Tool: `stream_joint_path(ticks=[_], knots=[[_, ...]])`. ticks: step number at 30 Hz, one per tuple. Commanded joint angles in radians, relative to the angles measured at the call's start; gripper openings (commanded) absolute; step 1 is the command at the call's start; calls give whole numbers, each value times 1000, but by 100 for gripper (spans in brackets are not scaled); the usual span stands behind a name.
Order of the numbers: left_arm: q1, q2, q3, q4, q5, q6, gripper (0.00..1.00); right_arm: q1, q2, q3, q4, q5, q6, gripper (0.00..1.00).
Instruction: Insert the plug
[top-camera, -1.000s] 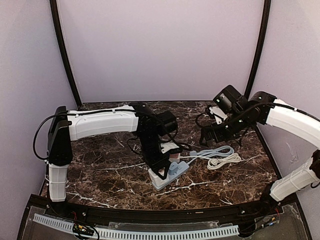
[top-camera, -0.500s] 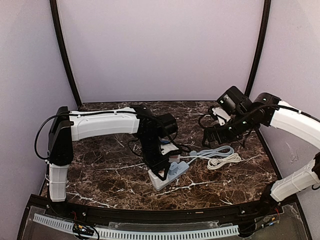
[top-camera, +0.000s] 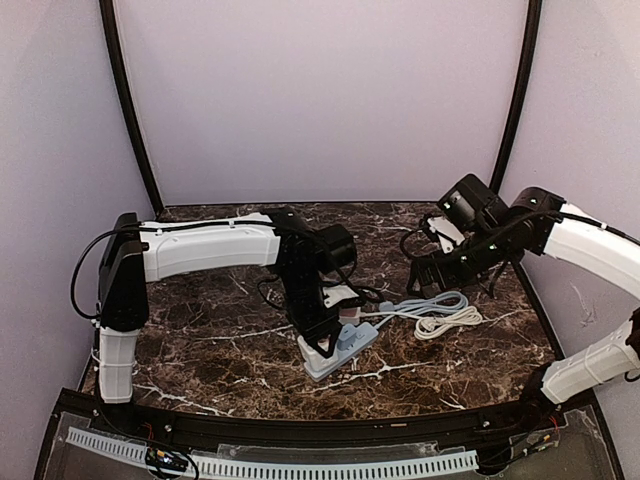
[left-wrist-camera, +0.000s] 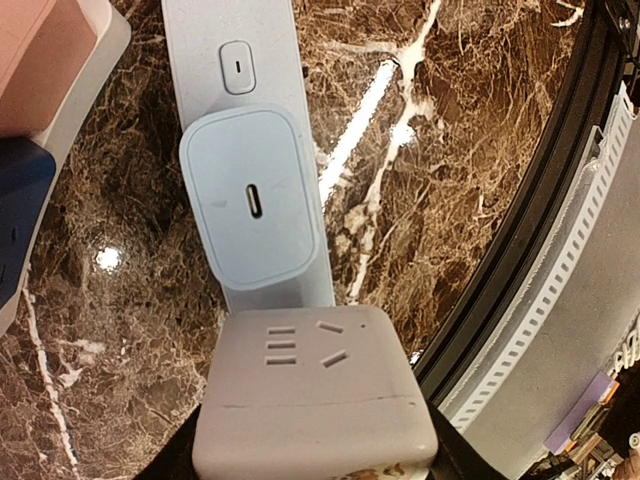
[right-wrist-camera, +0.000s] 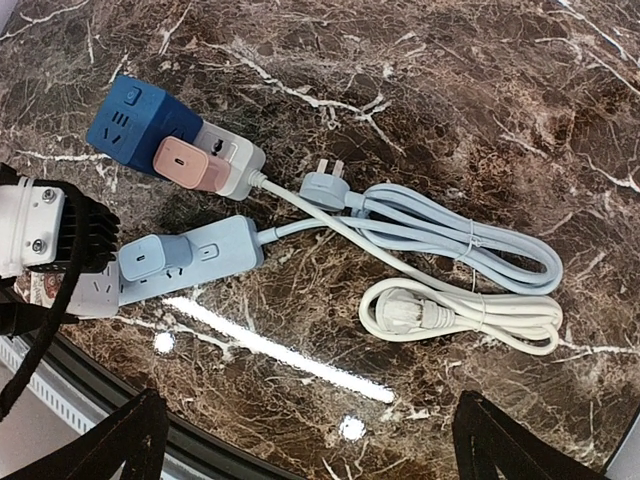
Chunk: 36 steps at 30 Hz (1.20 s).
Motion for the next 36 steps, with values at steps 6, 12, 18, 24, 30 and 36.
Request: stream_joint_path(ticks=[6,12,18,24,30,36], knots=[[4,6,-29,-13,-47,9,15,-6,-31,-22,-11,-8,26,99],[4,7,-47,13,-73,-7,15,-6,-33,-24,-18,-8,33,99],[4,6,-61,-12,-126,2,14,-6,-43,-28,-21,-6,38,99],[8,-1,-54,-34,-178,13,14,-6,-48,-35,-22,-9,44,99],[24,-5,-49,-38,-175,14,13,-6,-55,-42,-24,-12,51,98],[25,-14,-52,-23,-51,14,14,-6,-57,-51,-23,-16,54,99]])
